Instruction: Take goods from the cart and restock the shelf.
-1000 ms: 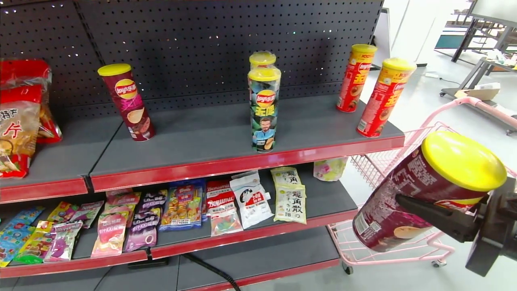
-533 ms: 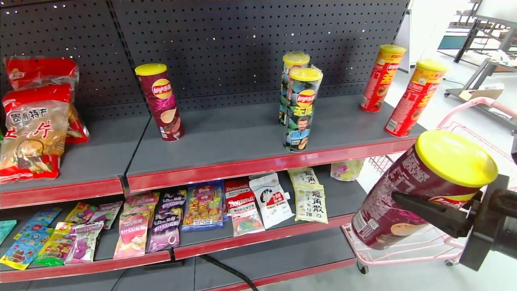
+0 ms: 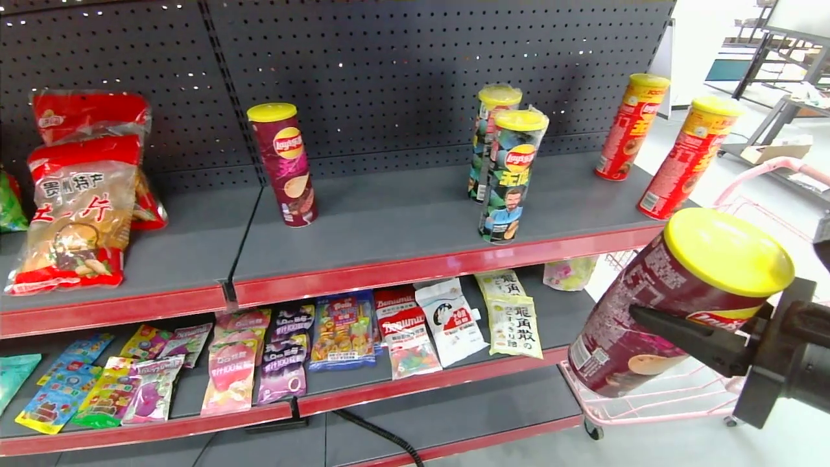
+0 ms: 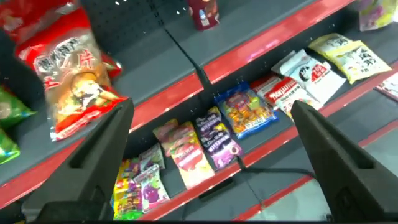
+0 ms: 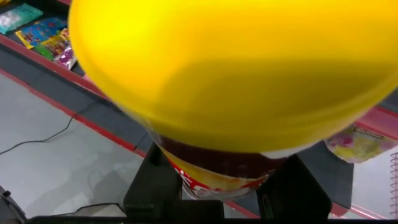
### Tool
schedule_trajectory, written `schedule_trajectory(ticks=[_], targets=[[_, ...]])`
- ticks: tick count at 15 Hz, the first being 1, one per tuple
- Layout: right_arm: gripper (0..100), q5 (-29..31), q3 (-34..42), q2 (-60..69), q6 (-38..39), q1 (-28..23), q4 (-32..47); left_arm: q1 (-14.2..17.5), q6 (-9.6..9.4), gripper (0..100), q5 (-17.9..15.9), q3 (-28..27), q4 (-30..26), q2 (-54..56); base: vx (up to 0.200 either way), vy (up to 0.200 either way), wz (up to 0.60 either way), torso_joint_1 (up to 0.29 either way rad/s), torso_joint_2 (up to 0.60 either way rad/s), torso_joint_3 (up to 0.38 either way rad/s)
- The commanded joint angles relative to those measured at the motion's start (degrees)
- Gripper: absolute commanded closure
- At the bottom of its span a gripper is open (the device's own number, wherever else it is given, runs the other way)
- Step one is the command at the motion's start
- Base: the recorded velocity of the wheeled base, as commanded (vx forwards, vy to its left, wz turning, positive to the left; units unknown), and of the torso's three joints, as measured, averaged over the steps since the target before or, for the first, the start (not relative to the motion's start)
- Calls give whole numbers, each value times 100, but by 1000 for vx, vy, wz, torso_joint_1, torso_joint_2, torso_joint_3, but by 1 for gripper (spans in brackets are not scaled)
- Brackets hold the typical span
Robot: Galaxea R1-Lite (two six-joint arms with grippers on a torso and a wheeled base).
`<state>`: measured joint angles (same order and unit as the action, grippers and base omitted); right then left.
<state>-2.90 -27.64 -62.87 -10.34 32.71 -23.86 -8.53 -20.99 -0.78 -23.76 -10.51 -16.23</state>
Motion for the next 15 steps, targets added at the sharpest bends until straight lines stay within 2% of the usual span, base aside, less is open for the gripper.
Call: schedule_trajectory(ticks=[1,4,6,14,15], targets=[[100,-9,-5,-41,-3,-10,-14,1,-1,0,-1,12,5,5,0,0,600,-17,-2,2],[100,-9,21,-41,5,-10,-23,1,-1,0,-1,3,5,5,0,0,600,9,2,-1],[100,-9,30,-41,5,-36,-23,1,-1,0,-1,12,5,5,0,0,0,0,0,0],[100,-9,109,20,14,-89,-40,1,-1,0,8,47,5,41,0,200,0,2,1,2],[100,-9,101,29,32,-142,-40,1,-1,0,8,56,5,41,0,0,0,0,0,0]])
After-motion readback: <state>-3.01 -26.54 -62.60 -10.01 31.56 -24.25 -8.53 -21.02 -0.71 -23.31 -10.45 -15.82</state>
